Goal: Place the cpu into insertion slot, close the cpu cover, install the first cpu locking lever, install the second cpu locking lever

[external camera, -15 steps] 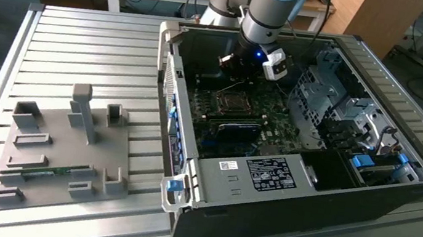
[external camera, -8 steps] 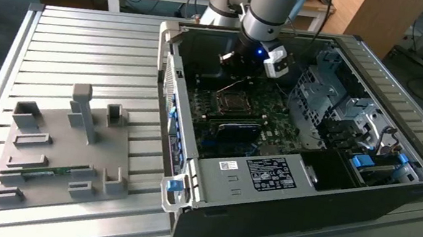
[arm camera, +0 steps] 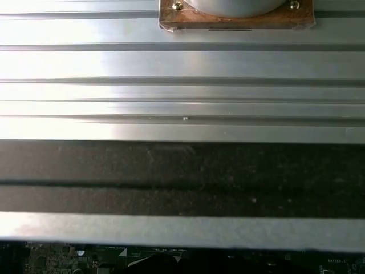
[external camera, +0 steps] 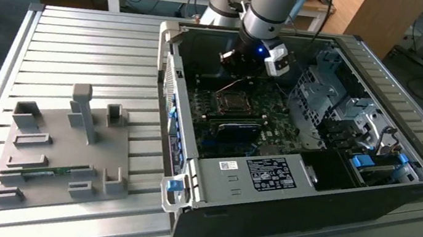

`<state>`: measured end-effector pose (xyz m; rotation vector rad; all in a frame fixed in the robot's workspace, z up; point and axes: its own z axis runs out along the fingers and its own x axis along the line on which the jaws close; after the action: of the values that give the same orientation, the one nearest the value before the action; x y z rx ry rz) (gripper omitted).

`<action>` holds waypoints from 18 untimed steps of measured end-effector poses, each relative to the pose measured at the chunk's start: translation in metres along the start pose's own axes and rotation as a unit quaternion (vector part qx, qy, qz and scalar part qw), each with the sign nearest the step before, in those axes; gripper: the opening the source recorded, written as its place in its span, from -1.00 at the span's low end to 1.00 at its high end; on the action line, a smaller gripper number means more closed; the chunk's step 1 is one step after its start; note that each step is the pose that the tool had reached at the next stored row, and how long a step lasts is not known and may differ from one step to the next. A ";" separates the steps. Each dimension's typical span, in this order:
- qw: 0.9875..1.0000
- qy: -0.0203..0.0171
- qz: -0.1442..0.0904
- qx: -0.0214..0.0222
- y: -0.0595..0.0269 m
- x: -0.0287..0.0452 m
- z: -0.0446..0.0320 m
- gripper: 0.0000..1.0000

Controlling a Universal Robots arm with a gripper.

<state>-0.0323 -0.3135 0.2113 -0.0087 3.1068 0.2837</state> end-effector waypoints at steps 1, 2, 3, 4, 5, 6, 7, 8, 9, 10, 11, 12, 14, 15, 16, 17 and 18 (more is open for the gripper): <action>1.000 0.000 0.000 0.000 0.0000 0.0005 0.0000 -0.79; 1.000 0.000 0.000 0.000 0.0000 0.0015 0.0000 -0.79; 1.000 0.000 0.000 0.000 0.0001 0.0028 0.0001 -0.79; 1.000 0.000 0.000 0.000 0.0001 0.0041 0.0003 -0.79; 1.000 0.000 0.000 0.000 0.0002 0.0057 0.0004 -0.79; 1.000 0.000 0.000 0.000 0.0003 0.0073 0.0006 -0.79; 1.000 0.000 0.000 0.000 0.0004 0.0090 0.0007 -0.79; 1.000 -0.001 0.000 0.000 0.0005 0.0106 0.0007 -0.79; 1.000 -0.001 0.000 0.000 0.0005 0.0119 0.0006 -0.79; 1.000 -0.001 0.000 0.000 0.0006 0.0128 0.0006 -0.79; 1.000 -0.001 0.000 0.000 0.0006 0.0132 0.0006 -0.79; 1.000 -0.001 0.000 0.000 0.0006 0.0134 0.0006 -0.79; 1.000 -0.001 0.000 0.000 0.0005 0.0135 0.0005 -0.79; 1.000 -0.001 0.000 0.000 0.0006 0.0136 0.0004 -0.79; 1.000 -0.001 0.000 0.000 0.0006 0.0136 -0.0001 -0.79; 1.000 -0.001 0.000 0.000 0.0007 0.0136 -0.0005 -0.79; 1.000 -0.001 0.000 0.000 0.0008 0.0136 -0.0010 -0.79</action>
<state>-0.0459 -0.3129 0.2121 -0.0078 3.1048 0.2831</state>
